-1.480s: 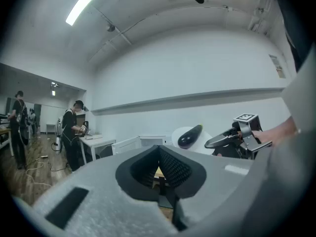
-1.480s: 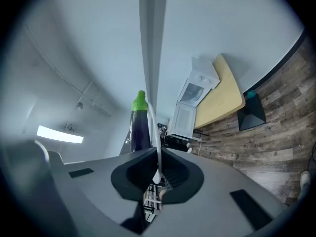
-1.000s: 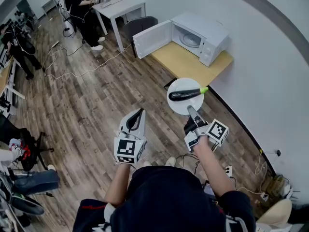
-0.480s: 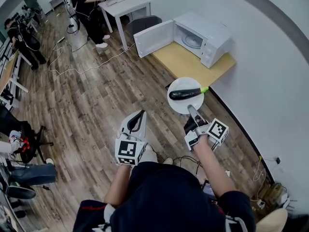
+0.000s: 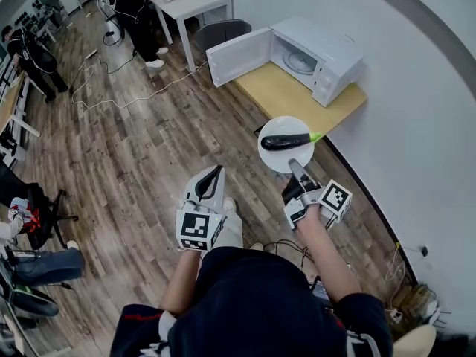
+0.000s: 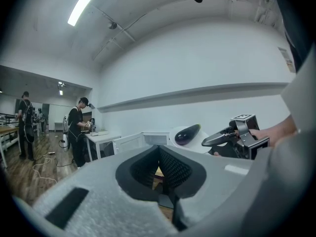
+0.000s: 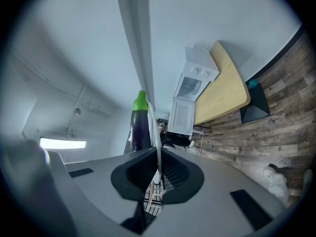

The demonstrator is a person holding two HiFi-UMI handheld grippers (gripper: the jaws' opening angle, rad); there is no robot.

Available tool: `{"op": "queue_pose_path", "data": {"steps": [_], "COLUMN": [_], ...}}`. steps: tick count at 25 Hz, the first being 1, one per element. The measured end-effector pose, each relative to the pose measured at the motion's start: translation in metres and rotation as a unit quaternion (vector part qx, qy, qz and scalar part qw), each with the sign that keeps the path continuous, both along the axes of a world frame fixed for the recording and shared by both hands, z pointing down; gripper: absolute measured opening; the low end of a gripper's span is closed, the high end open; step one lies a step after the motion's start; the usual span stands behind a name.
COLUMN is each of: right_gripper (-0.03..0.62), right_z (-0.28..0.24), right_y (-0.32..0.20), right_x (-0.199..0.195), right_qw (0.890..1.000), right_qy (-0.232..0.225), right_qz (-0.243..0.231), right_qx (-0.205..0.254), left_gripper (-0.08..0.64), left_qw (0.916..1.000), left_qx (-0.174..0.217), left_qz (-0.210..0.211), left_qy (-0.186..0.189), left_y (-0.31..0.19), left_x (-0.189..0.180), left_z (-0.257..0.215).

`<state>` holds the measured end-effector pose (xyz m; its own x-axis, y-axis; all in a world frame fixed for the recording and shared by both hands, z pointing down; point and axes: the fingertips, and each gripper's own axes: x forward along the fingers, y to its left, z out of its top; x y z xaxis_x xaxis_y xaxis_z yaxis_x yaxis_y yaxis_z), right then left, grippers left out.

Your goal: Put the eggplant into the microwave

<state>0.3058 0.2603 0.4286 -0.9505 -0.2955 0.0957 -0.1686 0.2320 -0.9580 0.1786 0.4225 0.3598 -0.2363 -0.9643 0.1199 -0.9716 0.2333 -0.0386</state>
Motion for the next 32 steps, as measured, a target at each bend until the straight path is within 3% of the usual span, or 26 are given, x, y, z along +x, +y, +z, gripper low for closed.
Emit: {"op": "queue_pose_path", "data": {"steps": [21, 32], "right_gripper": [0.025, 0.025], "right_z": [-0.001, -0.008], "right_y": [-0.107, -0.147], "right_x": [-0.152, -0.233], "right_qw": [1.0, 0.999], "right_qy": [0.006, 0.006], "right_qz": [0.017, 0.042], "right_qx": [-0.006, 0.002], "left_gripper": [0.014, 0.014], "left_qw": [0.9998, 0.9988], "left_qx": [-0.005, -0.002], "left_qz": [0.017, 0.048], "left_qy": [0.0, -0.012], "left_y": [-0.112, -0.156], "left_x": [-0.158, -0.247], "left_z": [-0.005, -0.01]}}
